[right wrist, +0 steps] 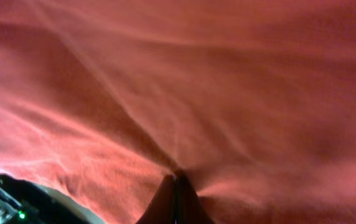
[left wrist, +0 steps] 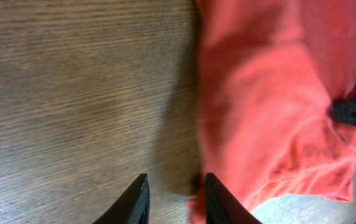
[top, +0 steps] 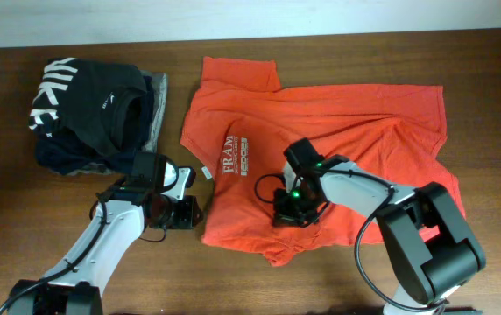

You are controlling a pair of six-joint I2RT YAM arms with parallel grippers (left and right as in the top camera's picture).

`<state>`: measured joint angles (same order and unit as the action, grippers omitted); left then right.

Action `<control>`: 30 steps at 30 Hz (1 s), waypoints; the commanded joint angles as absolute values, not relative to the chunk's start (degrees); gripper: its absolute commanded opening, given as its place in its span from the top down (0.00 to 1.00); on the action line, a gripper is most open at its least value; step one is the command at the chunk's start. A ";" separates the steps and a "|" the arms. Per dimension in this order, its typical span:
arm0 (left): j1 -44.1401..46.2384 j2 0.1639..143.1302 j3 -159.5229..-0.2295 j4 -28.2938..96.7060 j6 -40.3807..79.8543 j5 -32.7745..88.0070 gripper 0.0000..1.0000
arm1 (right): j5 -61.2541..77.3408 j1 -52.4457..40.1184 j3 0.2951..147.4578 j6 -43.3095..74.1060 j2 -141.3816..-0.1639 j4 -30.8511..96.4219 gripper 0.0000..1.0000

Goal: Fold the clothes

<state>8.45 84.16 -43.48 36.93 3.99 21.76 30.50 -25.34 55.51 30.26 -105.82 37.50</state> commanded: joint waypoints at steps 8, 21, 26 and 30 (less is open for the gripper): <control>8.27 84.33 -44.40 29.39 4.51 26.22 0.40 | 18.65 -18.39 52.95 25.78 -107.04 45.84 0.96; 13.08 97.69 -44.40 10.37 35.24 22.46 0.50 | 18.90 -18.39 53.32 25.26 -107.04 45.67 0.96; 13.65 100.71 -44.40 6.59 38.20 21.58 0.47 | 18.87 -18.39 53.32 25.26 -107.04 45.34 0.96; 15.62 104.64 -44.40 2.76 39.68 20.53 0.55 | 18.85 -18.39 53.32 25.28 -107.04 45.21 0.96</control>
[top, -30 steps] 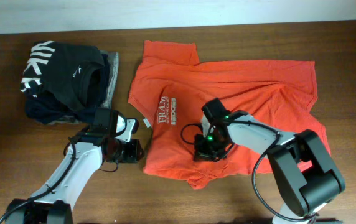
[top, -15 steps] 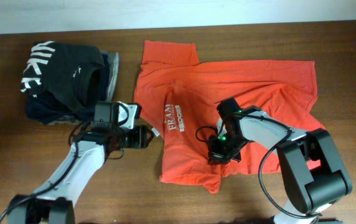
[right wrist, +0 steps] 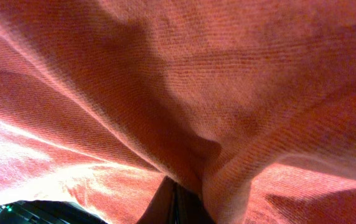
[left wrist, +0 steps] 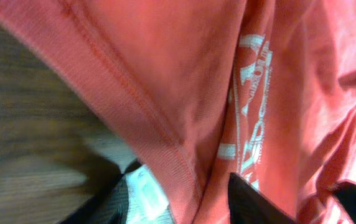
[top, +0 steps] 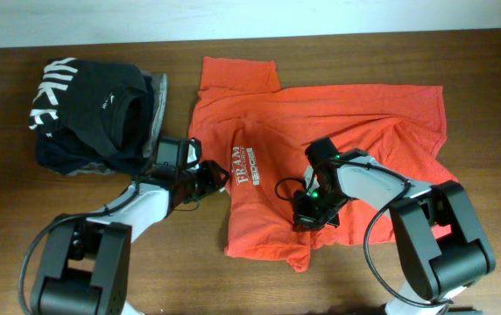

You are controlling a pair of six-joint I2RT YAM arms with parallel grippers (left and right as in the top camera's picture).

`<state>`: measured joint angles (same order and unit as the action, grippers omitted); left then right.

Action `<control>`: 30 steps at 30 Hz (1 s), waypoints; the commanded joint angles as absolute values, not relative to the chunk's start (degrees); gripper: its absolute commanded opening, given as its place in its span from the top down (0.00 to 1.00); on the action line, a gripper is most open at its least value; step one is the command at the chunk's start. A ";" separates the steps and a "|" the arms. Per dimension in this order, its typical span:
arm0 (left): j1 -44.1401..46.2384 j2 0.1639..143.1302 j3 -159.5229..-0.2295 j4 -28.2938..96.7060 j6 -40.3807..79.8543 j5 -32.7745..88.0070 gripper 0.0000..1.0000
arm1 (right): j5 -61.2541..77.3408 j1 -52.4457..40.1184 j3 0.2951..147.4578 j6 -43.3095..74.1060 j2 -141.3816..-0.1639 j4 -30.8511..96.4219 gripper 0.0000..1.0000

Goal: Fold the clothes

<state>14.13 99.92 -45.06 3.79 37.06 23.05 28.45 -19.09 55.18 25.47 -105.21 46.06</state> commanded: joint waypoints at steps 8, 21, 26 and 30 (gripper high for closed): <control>14.70 106.48 -44.42 2.20 39.64 16.23 0.99 | 18.83 -18.35 53.32 25.26 -107.04 45.23 0.96; 0.80 105.93 -47.99 3.90 34.39 18.39 1.00 | 18.87 -18.35 53.32 24.84 -107.04 45.28 0.96; -0.36 105.93 -53.23 6.94 30.94 17.72 0.99 | 18.87 -18.35 53.32 24.82 -107.04 45.28 0.96; -2.46 105.93 -60.25 14.44 26.15 16.60 0.99 | 18.87 -18.35 53.32 24.84 -107.04 45.25 0.96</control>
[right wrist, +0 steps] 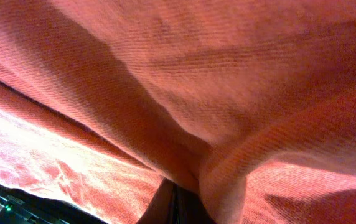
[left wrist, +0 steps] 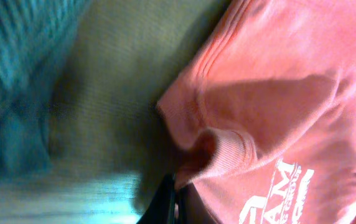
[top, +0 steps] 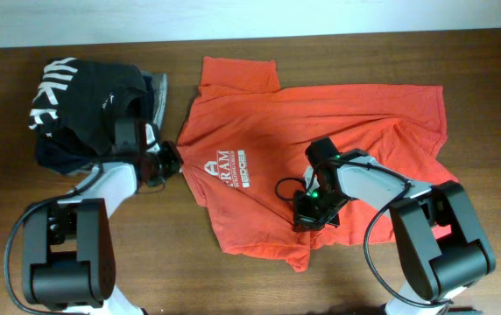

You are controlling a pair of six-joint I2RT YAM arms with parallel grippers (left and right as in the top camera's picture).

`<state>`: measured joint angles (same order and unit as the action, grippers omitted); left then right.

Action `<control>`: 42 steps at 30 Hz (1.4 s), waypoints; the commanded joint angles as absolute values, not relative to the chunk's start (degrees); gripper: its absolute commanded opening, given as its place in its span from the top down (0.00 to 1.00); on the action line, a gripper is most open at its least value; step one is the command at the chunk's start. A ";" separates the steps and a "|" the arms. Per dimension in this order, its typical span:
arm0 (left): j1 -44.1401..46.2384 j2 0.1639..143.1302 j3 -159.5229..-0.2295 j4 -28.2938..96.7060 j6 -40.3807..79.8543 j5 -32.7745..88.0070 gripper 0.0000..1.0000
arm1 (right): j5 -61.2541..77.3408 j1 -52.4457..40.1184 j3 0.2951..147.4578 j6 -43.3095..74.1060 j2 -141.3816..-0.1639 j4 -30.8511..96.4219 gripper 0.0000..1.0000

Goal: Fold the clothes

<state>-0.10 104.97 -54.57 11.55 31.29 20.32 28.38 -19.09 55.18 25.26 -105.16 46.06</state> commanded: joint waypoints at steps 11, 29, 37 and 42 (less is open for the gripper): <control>-3.16 104.49 -71.64 34.76 19.05 18.11 0.37 | 19.05 -18.35 53.32 24.82 -107.04 45.30 0.61; 17.17 104.07 -65.71 32.10 20.14 7.46 0.99 | 5.74 -18.35 66.15 21.21 -93.32 63.05 0.55; 15.88 106.65 -65.71 23.99 17.69 1.28 0.99 | 5.74 -18.35 66.19 21.21 -90.35 63.72 0.54; 15.84 110.54 -65.71 23.18 15.49 1.26 1.00 | 5.69 -18.35 66.19 21.21 -90.35 63.00 0.54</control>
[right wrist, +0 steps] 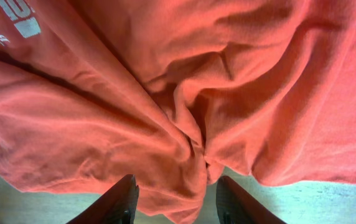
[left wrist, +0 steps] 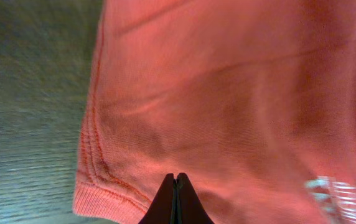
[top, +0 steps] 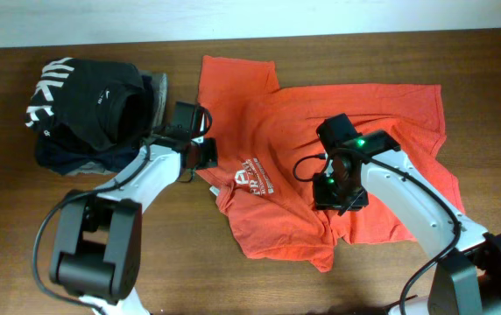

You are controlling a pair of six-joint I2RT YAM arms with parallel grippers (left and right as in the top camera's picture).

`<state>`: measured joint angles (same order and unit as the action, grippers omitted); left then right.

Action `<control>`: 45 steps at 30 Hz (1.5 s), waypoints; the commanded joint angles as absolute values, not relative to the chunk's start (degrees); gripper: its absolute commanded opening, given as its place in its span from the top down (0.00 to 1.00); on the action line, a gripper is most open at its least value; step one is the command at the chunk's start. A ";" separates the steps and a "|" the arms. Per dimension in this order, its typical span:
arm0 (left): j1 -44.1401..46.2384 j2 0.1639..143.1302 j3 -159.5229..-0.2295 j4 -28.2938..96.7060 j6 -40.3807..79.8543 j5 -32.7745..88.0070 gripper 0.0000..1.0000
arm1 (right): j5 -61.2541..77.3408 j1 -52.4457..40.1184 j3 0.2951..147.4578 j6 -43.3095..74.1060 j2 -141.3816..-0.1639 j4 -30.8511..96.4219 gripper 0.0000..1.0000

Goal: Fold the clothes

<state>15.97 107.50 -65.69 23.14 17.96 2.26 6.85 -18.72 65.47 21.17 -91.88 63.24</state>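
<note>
An orange T-shirt point(top: 364, 114) with a white logo lies crumpled across the middle of the table. My left gripper point(top: 205, 153) sits at its left edge, beside the ribbed hem. In the left wrist view, the left gripper point(left wrist: 176, 179) is shut, its tips pressed together on the orange fabric point(left wrist: 228, 93). My right gripper point(top: 338, 194) hovers over the shirt's middle. The right wrist view shows the right gripper point(right wrist: 177, 199) open, fingers point(right wrist: 123, 202) wide apart above a bunched ridge of the cloth point(right wrist: 165, 93), holding nothing.
A pile of dark clothes point(top: 84, 114) with white lettering lies at the back left, close to my left arm. The brown wooden table point(top: 58, 262) shows in front, and its far edge meets a white strip point(top: 250, 17) at the top.
My right gripper has opened, let go of the shirt's middle and now sits higher and further right. My left gripper, still shut on the edge, has shifted right, away from the dark pile.
At first my left gripper stood open on bare table by the shirt's lower left while the right was shut on mid-shirt. Then the left was open at the left edge, then shut on it near the dark pile. Now the right has let go.
</note>
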 commanded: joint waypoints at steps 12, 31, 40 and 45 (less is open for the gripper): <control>0.49 117.78 -72.88 5.58 13.61 1.61 1.00 | 5.30 -18.35 66.19 21.26 -90.35 62.59 0.53; 7.94 117.40 -87.20 42.17 3.57 12.23 0.92 | 5.30 -18.35 66.19 21.43 -90.35 62.83 0.53; 10.11 117.82 -72.79 25.76 4.67 4.21 0.99 | 5.30 -18.35 66.19 21.45 -90.35 62.13 0.53; 9.58 124.97 -74.70 10.66 1.52 -10.04 1.00 | 5.37 -18.35 66.19 21.91 -90.35 62.22 0.53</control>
